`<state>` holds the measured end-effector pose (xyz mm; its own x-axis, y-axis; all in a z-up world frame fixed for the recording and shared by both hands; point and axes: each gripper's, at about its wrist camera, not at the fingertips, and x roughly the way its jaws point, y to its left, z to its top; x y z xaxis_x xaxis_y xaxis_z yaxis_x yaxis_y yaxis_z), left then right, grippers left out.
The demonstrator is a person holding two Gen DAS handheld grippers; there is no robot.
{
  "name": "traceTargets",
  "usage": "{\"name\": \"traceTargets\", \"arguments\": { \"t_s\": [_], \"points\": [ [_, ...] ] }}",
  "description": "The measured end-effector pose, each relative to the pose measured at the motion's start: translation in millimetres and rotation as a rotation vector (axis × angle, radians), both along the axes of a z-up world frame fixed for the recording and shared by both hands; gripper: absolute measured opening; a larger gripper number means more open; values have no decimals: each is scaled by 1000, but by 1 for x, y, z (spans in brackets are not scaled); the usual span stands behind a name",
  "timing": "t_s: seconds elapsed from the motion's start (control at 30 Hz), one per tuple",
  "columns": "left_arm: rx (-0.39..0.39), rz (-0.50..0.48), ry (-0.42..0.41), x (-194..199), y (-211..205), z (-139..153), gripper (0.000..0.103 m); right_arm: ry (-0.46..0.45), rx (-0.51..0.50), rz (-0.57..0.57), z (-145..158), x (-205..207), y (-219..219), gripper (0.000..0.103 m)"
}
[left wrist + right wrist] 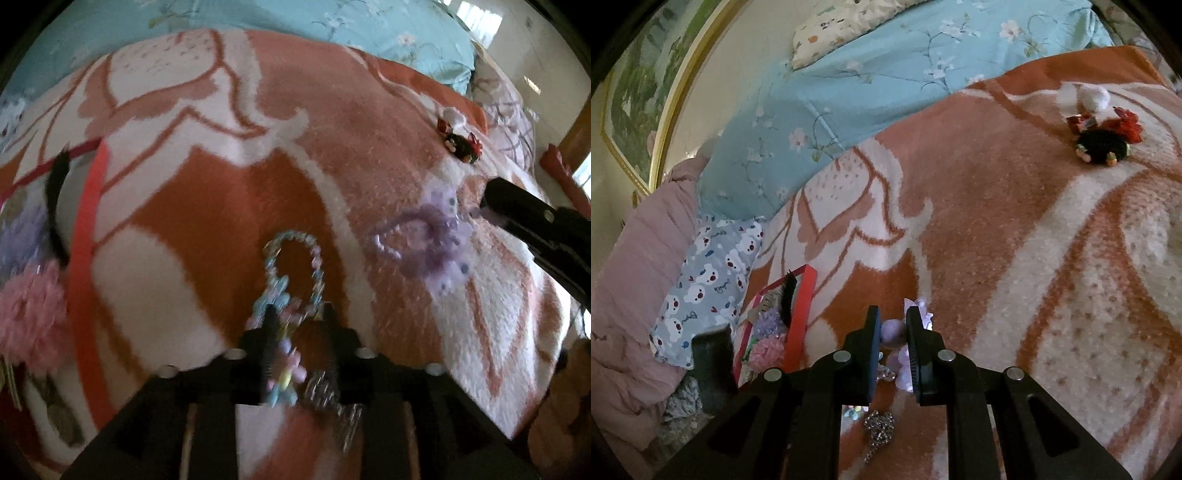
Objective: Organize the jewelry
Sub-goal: 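Grasp the pastel beaded bracelet with the left tool while the right tool grasps the lilac flower hair tie, then carry the pastel bracelet and lilac flower tie into the box and open both tools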
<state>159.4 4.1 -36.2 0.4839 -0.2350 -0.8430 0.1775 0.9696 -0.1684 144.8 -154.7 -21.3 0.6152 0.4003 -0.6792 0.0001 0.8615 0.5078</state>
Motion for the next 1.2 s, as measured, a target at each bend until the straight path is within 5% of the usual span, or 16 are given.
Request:
{"name": "traceTargets", "arguments": {
  "t_s": [0.17,0.23,0.27,0.3,0.6,1.2],
  "points": [
    [78,-28,15,27,-27,-14,40,5,17,-15,-1,-3,-10,13],
    [98,-30,40,36,-33,-24,26,2,22,-19,0,-4,-12,13],
    [90,-37,48,39,-36,-28,9,0,25,-20,1,-4,-13,13],
    [84,-37,50,40,-36,-30,7,-3,28,-20,2,-5,-14,13],
    [-20,1,-37,13,-9,4,7,-21,49,-15,10,-8,-13,13],
    [-214,207,-187,-98,113,77,7,-29,58,111,21,-11,47,13]
  ]
}}
